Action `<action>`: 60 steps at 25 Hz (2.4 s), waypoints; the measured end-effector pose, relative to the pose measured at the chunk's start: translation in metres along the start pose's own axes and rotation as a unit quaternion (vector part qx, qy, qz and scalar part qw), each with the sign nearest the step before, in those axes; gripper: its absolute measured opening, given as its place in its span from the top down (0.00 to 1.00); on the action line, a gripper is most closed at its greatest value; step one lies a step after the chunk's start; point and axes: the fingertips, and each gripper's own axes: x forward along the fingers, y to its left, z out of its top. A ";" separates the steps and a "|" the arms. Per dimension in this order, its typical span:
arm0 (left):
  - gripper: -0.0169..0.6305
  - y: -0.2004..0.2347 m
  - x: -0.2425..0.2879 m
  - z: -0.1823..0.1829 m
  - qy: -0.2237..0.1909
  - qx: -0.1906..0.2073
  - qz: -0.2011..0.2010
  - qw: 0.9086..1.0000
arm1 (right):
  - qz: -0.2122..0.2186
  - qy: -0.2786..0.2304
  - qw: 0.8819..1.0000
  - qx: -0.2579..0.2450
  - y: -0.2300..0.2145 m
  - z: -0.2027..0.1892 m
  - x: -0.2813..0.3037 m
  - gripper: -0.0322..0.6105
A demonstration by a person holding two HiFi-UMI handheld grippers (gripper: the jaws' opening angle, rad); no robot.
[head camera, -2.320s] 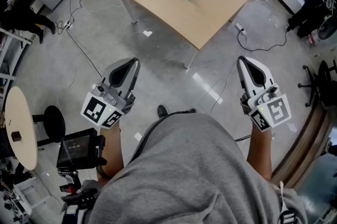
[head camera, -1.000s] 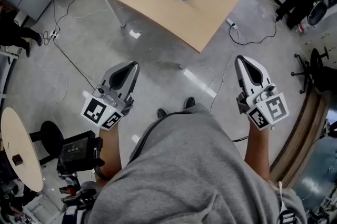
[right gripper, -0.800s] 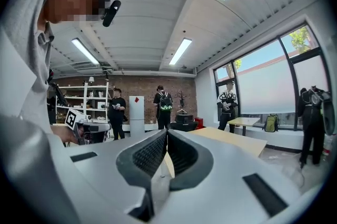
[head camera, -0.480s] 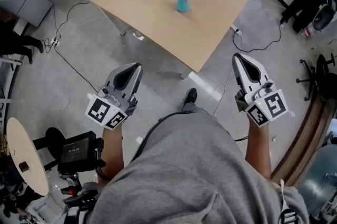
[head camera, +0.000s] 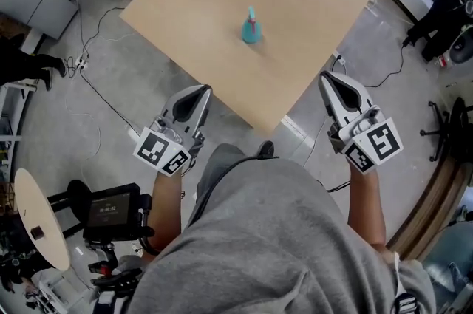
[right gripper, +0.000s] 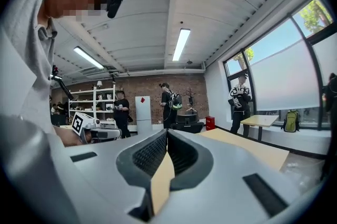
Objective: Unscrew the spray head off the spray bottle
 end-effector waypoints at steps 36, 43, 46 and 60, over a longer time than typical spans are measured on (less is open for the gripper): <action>0.33 0.238 0.428 -0.332 0.269 0.115 -0.179 0.940 | -0.139 0.139 0.978 0.070 -0.268 -0.025 0.177 0.94; 0.37 0.208 0.412 -0.331 0.330 0.177 -0.210 0.903 | -0.083 0.170 0.977 0.097 -0.254 -0.044 0.197 0.94; 0.38 0.191 0.409 -0.304 0.338 0.241 -0.210 0.886 | -0.049 0.184 0.973 0.133 -0.256 -0.056 0.220 0.75; 0.38 0.187 0.352 -0.157 0.302 0.441 -0.096 0.840 | 0.042 0.325 0.928 0.174 -0.178 -0.102 0.304 0.57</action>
